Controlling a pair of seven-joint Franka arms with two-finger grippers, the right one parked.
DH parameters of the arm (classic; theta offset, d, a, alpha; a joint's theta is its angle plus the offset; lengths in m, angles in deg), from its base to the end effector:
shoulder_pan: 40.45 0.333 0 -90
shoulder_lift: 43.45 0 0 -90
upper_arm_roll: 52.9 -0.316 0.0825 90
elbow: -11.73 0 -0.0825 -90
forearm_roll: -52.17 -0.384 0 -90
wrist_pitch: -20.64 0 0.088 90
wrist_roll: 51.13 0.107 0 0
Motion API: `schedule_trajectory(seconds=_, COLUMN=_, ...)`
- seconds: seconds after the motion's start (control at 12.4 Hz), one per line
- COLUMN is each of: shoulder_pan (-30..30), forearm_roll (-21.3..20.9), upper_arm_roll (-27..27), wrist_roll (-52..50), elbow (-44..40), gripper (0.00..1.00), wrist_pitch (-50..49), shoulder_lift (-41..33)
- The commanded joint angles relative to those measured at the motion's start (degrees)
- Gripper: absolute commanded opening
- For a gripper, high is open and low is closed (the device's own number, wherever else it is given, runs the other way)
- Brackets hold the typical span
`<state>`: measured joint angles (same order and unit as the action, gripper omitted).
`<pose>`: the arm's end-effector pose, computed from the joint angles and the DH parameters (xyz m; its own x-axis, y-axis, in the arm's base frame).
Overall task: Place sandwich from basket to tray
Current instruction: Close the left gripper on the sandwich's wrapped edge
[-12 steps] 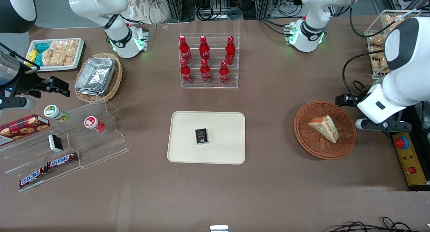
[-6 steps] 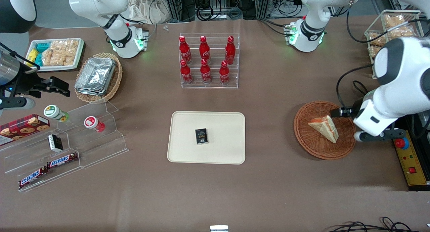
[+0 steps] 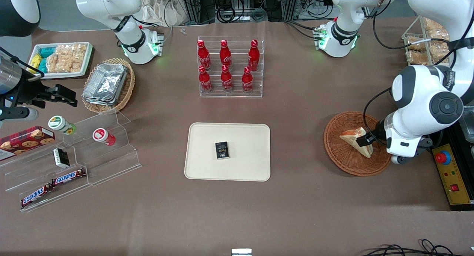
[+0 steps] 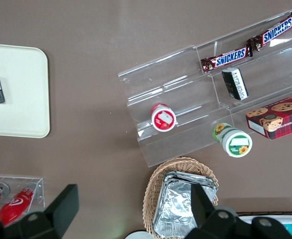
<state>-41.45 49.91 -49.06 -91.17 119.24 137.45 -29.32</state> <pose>0.6042 -0.0470 0.3744 0.8252 0.5624 -0.0530 0.5590 -0.8265 -0.0670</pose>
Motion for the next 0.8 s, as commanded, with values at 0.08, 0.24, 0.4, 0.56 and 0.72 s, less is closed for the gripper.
schedule_trajectory(seconds=0.08, shoulder_pan=0.03, forearm_roll=-1.43, upper_arm_roll=-0.33, wrist_roll=-6.36, elbow=9.72, gripper=1.00, wrist_pitch=9.30, shoulder_lift=-1.57)
schedule_trajectory(seconds=0.24, shoulder_pan=1.25, forearm_roll=-2.14, upper_arm_roll=-0.68, wrist_roll=-6.63, elbow=13.68, gripper=1.00, wrist_pitch=15.44, shoulder_lift=-1.22)
schedule_trajectory(seconds=0.4, shoulder_pan=1.43, forearm_roll=-2.40, upper_arm_roll=-0.85, wrist_roll=-6.72, elbow=14.57, gripper=1.00, wrist_pitch=16.61, shoulder_lift=-0.34)
schedule_trajectory(seconds=0.56, shoulder_pan=1.52, forearm_roll=-2.40, upper_arm_roll=-1.29, wrist_roll=-6.81, elbow=15.45, gripper=1.00, wrist_pitch=17.75, shoulder_lift=0.28)
schedule_trajectory(seconds=0.72, shoulder_pan=1.52, forearm_roll=-2.84, upper_arm_roll=-2.69, wrist_roll=-6.81, elbow=16.59, gripper=1.00, wrist_pitch=18.72, shoulder_lift=0.98)
